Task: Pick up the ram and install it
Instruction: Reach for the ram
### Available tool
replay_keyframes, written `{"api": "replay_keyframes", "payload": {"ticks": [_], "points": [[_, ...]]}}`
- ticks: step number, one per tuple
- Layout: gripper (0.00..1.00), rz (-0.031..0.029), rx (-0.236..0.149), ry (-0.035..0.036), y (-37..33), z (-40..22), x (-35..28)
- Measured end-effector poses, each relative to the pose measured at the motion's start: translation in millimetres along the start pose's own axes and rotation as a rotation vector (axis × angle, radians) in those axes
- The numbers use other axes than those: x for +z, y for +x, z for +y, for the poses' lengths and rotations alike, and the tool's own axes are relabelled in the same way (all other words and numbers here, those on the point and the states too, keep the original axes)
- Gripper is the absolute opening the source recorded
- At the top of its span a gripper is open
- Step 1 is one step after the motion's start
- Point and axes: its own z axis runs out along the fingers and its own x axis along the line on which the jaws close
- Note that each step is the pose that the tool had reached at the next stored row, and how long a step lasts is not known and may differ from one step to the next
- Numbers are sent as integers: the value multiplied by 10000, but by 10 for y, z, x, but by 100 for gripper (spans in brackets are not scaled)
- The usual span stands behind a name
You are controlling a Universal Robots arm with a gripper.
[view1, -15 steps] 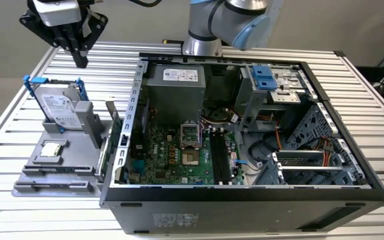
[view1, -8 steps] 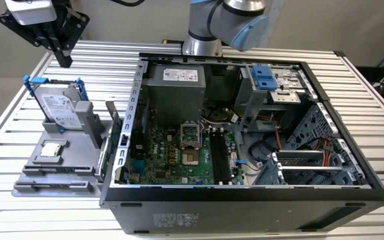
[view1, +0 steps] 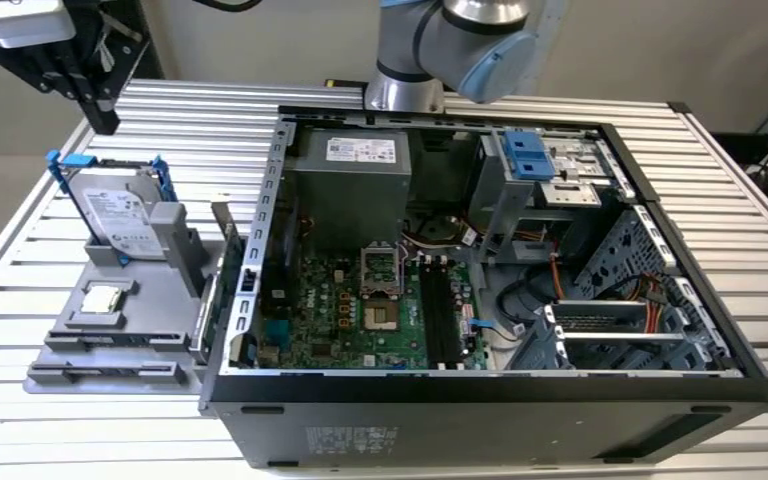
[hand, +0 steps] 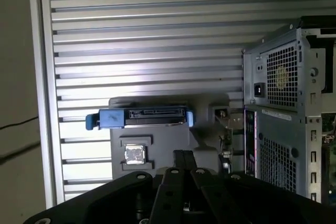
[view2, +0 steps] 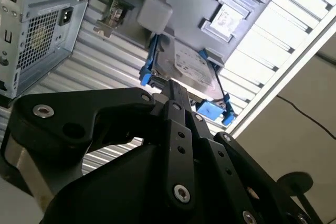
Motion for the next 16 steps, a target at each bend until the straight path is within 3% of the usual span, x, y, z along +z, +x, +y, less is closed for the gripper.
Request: {"api": "replay_keyframes", "payload": {"ticks": [16], "points": [[0, 3, -66, -1, 474, -30, -9]]}}
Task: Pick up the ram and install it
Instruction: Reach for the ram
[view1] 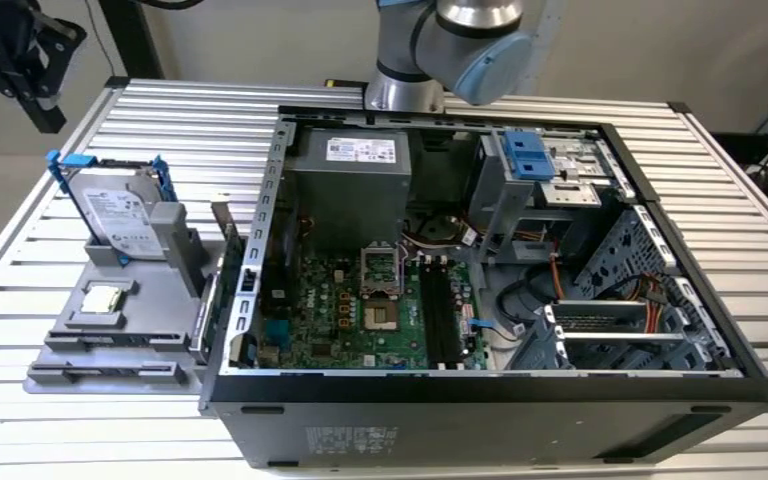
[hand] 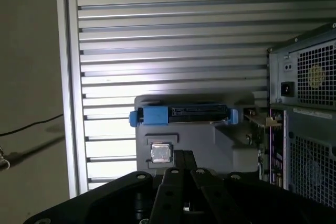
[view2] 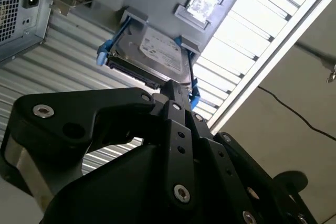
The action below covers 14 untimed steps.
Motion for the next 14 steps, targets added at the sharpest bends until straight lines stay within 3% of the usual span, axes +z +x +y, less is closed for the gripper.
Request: {"api": "replay_keyframes", "payload": {"ticks": [3, 6, 8, 14], "points": [[0, 1, -8, 0, 86, -5, -2], [0, 1, -24, -1, 98, -6, -2], [0, 3, -35, -1, 82, -5, -2], [0, 11, -66, -1, -65, -40, -1]]}}
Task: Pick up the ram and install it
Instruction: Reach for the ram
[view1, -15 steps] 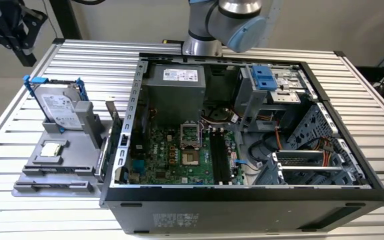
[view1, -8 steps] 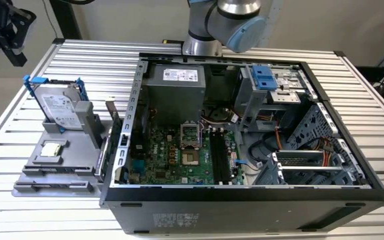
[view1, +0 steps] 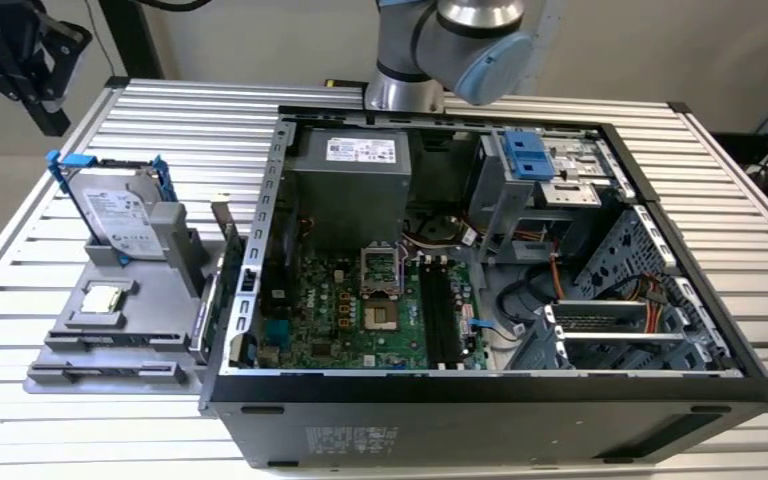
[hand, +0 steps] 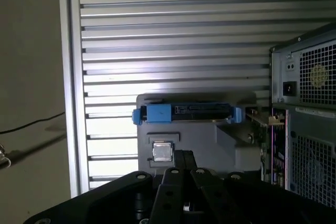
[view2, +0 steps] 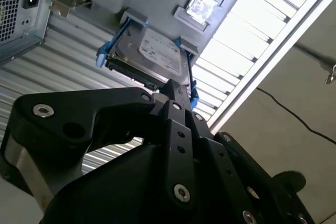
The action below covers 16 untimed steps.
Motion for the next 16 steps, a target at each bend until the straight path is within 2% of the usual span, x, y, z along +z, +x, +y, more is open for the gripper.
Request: {"api": "replay_keyframes", "payload": {"ticks": [5, 16], "points": [[0, 1, -7, 1, -44, -104, -5], [0, 2, -32, 0, -76, -371, -17]]}}
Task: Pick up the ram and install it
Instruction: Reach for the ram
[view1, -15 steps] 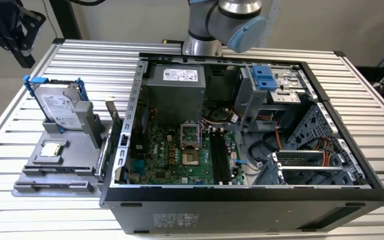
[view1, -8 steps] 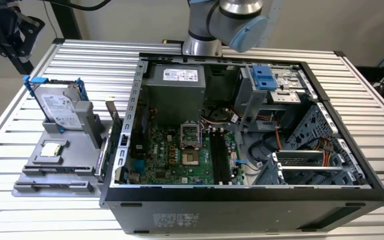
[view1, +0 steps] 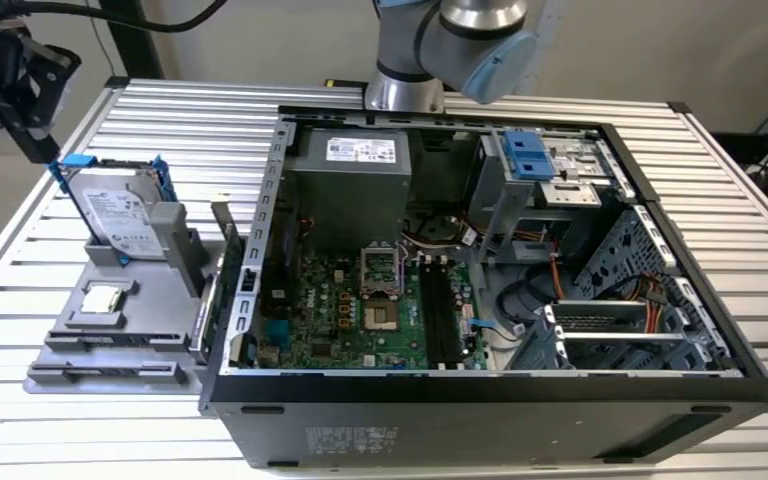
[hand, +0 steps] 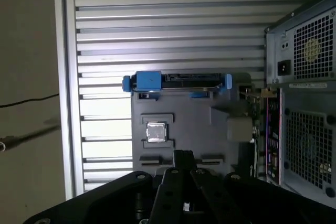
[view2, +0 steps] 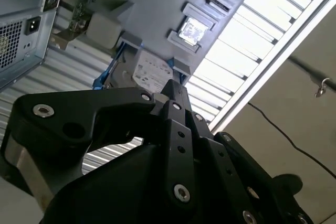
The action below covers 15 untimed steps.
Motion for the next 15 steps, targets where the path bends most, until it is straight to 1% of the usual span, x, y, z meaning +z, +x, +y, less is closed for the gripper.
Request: {"api": "replay_keyframes", "payload": {"ticks": [9, 12, 15], "points": [[0, 1, -34, 0, -20, -215, -10], [0, 6, -159, -3, -21, -243, -11], [0, 18, -398, -6, -22, -254, -12]]}}
